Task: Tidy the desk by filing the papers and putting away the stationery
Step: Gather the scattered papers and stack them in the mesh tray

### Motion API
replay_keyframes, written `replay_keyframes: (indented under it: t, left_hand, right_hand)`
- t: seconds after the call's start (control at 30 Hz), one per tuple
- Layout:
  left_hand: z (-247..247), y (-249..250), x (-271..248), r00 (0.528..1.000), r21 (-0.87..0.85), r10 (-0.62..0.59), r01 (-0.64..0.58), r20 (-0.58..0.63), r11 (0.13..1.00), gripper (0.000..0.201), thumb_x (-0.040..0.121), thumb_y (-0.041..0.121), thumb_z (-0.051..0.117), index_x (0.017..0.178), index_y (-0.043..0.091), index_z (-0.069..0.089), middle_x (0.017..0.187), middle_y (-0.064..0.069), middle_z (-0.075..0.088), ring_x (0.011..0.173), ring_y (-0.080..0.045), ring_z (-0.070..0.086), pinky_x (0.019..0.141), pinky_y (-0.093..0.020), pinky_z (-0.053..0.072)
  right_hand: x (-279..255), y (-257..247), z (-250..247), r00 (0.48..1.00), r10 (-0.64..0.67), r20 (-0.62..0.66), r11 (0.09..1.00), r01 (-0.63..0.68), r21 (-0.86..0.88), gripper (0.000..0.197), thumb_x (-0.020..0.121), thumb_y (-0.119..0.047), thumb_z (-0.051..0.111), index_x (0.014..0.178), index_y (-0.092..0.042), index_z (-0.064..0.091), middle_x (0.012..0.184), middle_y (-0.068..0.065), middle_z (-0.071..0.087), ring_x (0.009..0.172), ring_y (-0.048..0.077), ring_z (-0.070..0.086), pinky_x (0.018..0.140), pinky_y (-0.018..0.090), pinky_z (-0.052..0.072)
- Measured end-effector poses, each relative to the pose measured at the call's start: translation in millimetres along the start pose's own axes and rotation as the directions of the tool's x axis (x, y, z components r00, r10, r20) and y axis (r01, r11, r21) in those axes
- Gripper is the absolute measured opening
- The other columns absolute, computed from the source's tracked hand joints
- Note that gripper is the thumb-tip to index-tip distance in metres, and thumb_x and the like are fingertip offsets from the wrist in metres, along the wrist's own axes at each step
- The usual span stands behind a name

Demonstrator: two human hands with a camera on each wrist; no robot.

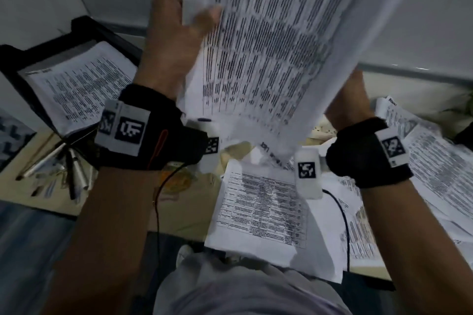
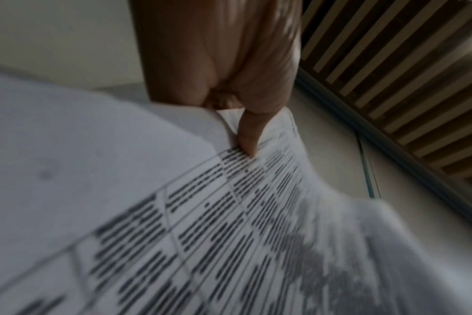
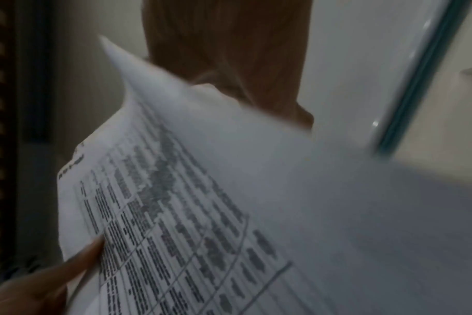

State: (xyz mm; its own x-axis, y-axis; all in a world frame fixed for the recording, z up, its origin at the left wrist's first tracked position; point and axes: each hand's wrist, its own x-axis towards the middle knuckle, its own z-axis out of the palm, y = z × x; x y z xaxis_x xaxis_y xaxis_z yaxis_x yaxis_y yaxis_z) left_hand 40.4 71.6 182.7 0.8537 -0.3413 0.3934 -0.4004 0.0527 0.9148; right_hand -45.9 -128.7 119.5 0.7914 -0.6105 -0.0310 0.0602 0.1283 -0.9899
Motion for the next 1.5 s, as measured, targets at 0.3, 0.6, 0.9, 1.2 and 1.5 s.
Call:
replay_keyframes:
  t: [0.3, 0.6, 0.9, 1.2, 1.5]
  left_hand:
    - [5, -83, -27, 0.99, -0.108, -0.137, 0.136, -0.01, 0.985, 0.03, 0.083, 0.014, 0.067, 0.111, 0.009, 0.06, 0.1, 0.001, 0.068, 0.094, -0.012, 0.069, 0.087, -0.031, 0.056]
    - [16, -138, -45, 0.92, -0.103, -0.392, 0.389, -0.005, 0.915, 0.007, 0.085, 0.006, 0.065, 0.085, 0.012, 0.066, 0.081, 0.002, 0.07, 0.069, -0.005, 0.069, 0.076, -0.031, 0.057]
    - [2, -131, -40, 0.903, -0.182, -0.393, 0.422, 0.175, 0.888, 0.062, 0.047, 0.048, 0.086, 0.093, 0.013, 0.063, 0.087, 0.002, 0.076, 0.085, -0.015, 0.073, 0.075, -0.032, 0.06]
    - [0, -136, -43, 0.865, -0.012, -0.492, 0.495, 0.094, 0.869, 0.016, 0.085, 0.021, 0.068, 0.097, 0.014, 0.062, 0.091, -0.006, 0.061, 0.08, -0.018, 0.058, 0.072, -0.023, 0.052]
    - [-151, -95, 62, 0.779, -0.154, -0.428, 0.404, -0.459, 0.902, 0.015, 0.089, 0.021, 0.054, 0.101, 0.013, 0.049, 0.08, 0.004, 0.048, 0.073, -0.015, 0.052, 0.068, -0.019, 0.046]
  right_hand:
    - [-45, 39, -16, 0.978, -0.197, 0.072, 0.975, 0.203, -0.087, 0.102, 0.068, -0.067, 0.065, 0.137, 0.001, 0.032, 0.132, 0.017, 0.048, 0.124, 0.027, 0.048, 0.106, 0.045, 0.042]
    - [-47, 88, -13, 0.983, -0.114, 0.145, 0.975, 0.139, -0.173, 0.074, 0.068, -0.061, 0.064, 0.126, -0.023, 0.038, 0.12, -0.004, 0.055, 0.107, -0.002, 0.057, 0.086, 0.023, 0.05]
    - [-31, 78, -15, 0.992, -0.125, -0.024, 0.986, 0.122, -0.114, 0.037, 0.072, -0.001, 0.074, 0.104, -0.013, 0.061, 0.089, -0.006, 0.071, 0.079, 0.003, 0.069, 0.07, 0.022, 0.057]
    - [-9, 68, 8, 0.997, -0.079, 0.012, 0.971, 0.08, -0.226, 0.014, 0.077, -0.014, 0.073, 0.077, -0.025, 0.064, 0.071, -0.01, 0.07, 0.065, 0.001, 0.066, 0.063, 0.018, 0.055]
    - [29, 48, 150, 0.923, -0.093, 0.373, 0.848, 0.269, -0.457, 0.025, 0.094, -0.01, 0.043, 0.118, -0.003, 0.044, 0.106, 0.016, 0.058, 0.079, 0.034, 0.064, 0.068, 0.048, 0.057]
